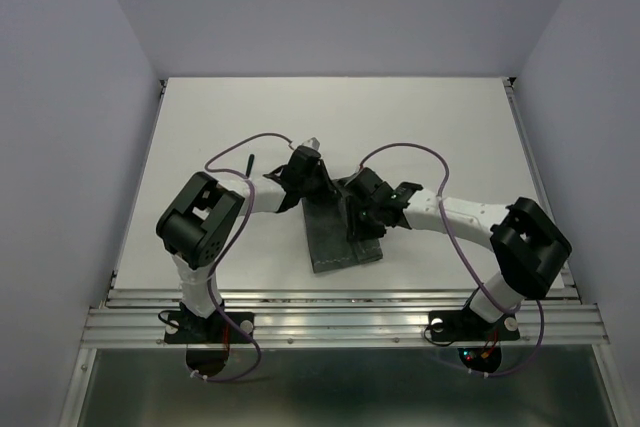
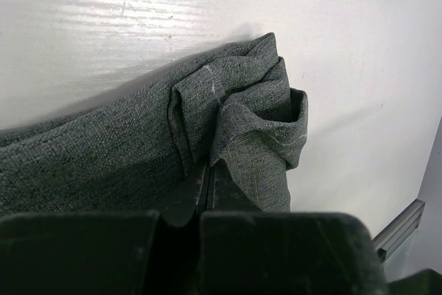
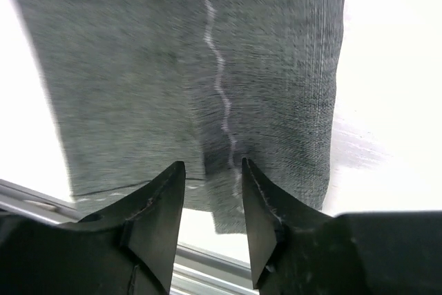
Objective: Fold the napkin into a case and place the utensils inside
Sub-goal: Fold the lower triangle-folded napkin at the center of the board.
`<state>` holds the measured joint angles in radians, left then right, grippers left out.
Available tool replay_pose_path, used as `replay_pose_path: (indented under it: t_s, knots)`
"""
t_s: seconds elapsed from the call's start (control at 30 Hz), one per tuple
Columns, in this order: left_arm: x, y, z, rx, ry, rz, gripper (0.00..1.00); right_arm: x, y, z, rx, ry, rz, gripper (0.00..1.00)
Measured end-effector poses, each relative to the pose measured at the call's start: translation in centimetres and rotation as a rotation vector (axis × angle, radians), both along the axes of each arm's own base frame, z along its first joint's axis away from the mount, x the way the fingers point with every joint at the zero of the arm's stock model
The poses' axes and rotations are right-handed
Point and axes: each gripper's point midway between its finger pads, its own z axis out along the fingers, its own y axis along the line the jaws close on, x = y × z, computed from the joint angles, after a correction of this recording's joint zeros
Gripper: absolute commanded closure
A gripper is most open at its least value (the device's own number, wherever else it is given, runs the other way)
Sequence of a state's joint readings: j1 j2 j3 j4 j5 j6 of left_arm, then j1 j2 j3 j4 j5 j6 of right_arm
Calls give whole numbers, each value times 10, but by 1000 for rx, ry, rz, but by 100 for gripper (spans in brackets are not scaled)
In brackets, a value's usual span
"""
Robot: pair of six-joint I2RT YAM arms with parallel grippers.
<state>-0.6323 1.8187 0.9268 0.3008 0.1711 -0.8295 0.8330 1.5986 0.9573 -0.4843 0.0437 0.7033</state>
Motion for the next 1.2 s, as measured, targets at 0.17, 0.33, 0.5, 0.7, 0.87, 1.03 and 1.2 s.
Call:
replay_pose_path:
  t_s: [0.17,0.33,0.5,0.7,0.87,1.03,1.2]
  knots:
    - [9,-3,7,13,-22,-45,100,20,8,34,32,-95,-26,57]
    - [14,-5,11,19,-36,-83,100,42,5,54,41,-171,-93,60]
    - [16,-2,-2,35,-11,-104,100,80,-25,60,31,-197,-254,64]
    - [18,3,-5,26,4,-112,100,126,-46,59,33,-201,-366,60]
    - [20,6,-4,20,6,-115,100,140,-32,45,24,-171,-330,60]
    - [21,9,-4,15,9,-119,100,151,-20,34,21,-150,-296,62]
    - [20,10,-4,11,11,-133,100,159,-12,29,25,-144,-284,66]
